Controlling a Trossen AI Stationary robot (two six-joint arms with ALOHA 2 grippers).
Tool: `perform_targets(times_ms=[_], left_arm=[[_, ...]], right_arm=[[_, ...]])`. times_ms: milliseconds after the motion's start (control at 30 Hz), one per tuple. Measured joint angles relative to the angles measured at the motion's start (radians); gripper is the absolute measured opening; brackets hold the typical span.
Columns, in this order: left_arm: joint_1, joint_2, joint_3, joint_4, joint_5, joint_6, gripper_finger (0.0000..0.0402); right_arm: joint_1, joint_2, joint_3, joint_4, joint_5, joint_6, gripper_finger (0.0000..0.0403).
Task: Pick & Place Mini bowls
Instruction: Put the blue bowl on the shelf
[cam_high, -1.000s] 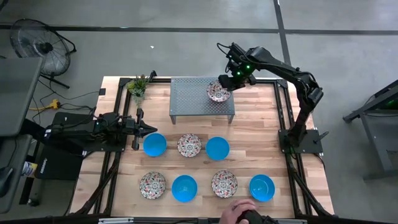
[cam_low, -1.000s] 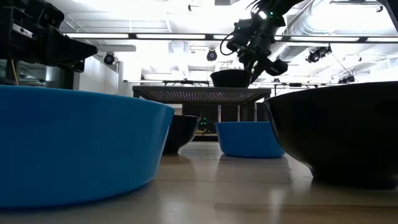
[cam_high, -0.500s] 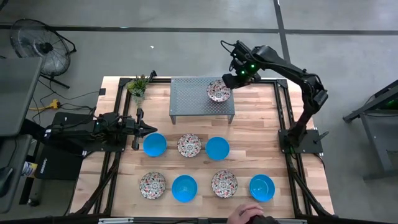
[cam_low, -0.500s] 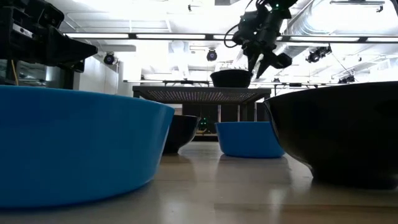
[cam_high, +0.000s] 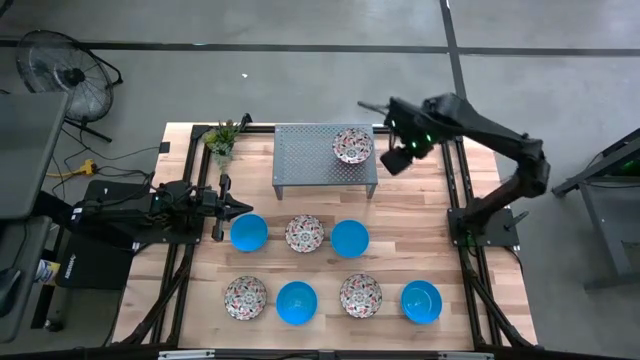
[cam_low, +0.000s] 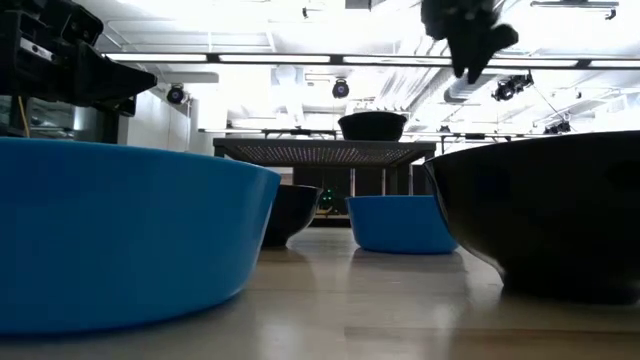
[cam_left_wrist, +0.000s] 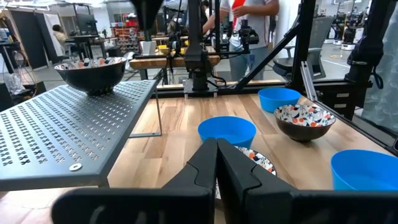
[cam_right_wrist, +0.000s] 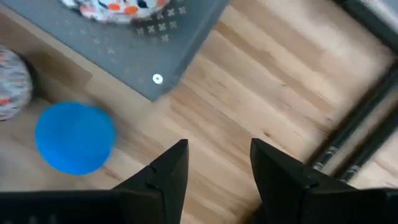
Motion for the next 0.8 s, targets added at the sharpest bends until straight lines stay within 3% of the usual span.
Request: perform_targets(times_ms=[200,567,800], left_arm=[[0.000,0.000,0.000,0.000,0.000,0.000,0.0001],[0.000,0.000,0.000,0.000,0.003,0.000,0.0001],[0.000,0.000,0.000,0.000,0.003,0.000,0.0001]], right_arm=[[0.212,-0.156,-0.208,0.026,0.019,0.204,0.0161],[0.483,-0.361,-0.621,0.083,-0.241,0.600,0.0145],[0.679,-0.422,-0.790,0.287,-0.296,0.760,0.0138]])
